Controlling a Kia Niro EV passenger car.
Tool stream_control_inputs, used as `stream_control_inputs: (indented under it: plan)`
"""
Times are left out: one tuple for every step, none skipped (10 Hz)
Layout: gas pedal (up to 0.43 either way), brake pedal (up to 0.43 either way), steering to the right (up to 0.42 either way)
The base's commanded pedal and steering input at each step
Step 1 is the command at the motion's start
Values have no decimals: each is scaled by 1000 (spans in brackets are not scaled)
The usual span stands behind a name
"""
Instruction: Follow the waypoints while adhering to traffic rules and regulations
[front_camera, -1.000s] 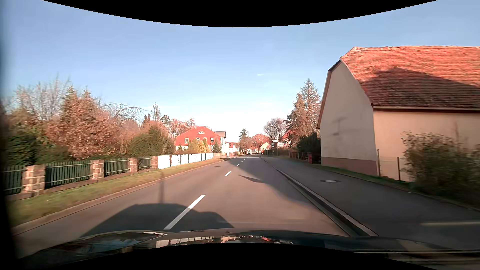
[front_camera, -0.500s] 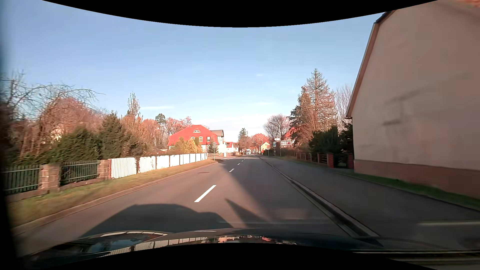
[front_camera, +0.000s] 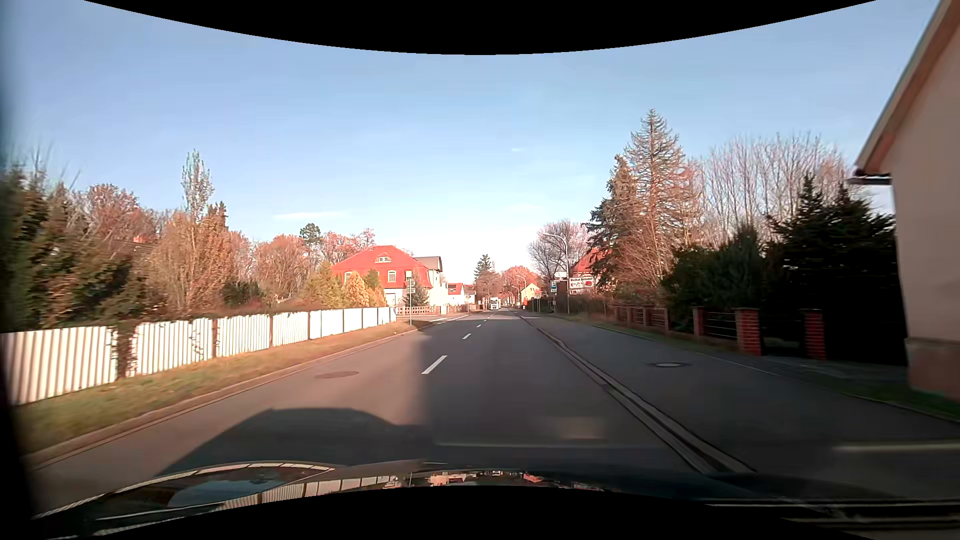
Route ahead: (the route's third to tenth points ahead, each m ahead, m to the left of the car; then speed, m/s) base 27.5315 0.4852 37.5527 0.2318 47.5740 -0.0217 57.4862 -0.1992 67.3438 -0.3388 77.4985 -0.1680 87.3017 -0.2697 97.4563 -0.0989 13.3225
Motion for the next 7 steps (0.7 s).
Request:
stream_control_inputs:
  plan:
    - [118,0,-1]
    - [118,0,-1]
    - [118,0,-1]
    - [118,0,-1]
    - [118,0,-1]
    - [118,0,-1]
    - [118,0,-1]
